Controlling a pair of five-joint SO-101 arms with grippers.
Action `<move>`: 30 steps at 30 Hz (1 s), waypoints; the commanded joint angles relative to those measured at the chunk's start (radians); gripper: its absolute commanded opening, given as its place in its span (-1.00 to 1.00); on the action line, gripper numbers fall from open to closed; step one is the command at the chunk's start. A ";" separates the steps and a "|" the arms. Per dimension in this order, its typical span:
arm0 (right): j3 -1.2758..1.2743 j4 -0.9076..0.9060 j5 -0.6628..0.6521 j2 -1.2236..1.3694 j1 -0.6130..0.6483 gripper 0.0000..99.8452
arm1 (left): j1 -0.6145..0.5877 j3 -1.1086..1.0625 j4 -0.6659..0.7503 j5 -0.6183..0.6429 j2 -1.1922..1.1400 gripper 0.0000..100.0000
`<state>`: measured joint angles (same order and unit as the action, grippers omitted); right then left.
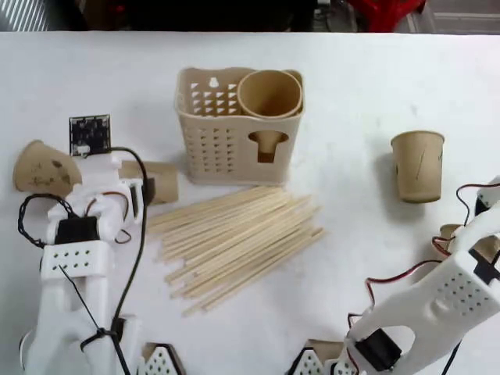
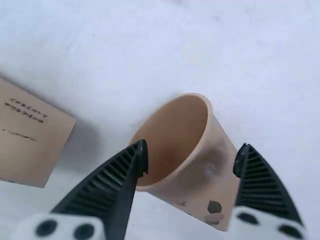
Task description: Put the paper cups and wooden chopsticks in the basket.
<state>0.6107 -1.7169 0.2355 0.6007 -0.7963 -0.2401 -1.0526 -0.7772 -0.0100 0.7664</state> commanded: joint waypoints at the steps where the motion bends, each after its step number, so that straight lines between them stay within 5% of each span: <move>1: 0.043 0.004 -0.009 0.091 -0.041 -0.42 | 0.012 0.003 0.020 0.015 -0.001 -0.49; 7: 0.084 -0.001 -0.127 0.303 -0.084 -0.44 | 0.012 0.003 0.020 0.015 0.001 -0.49; 14: 0.137 0.001 -0.247 0.303 -0.114 -0.84 | 0.008 0.003 0.020 0.015 0.001 -0.49; 30: 0.186 -0.002 -0.224 -0.257 -0.071 -0.97 | 0.012 0.003 0.020 0.015 -0.001 -0.49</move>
<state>0.7687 -1.7185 -0.0192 0.5040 -0.8976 -0.2401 -1.0526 -0.7772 -0.0100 0.7664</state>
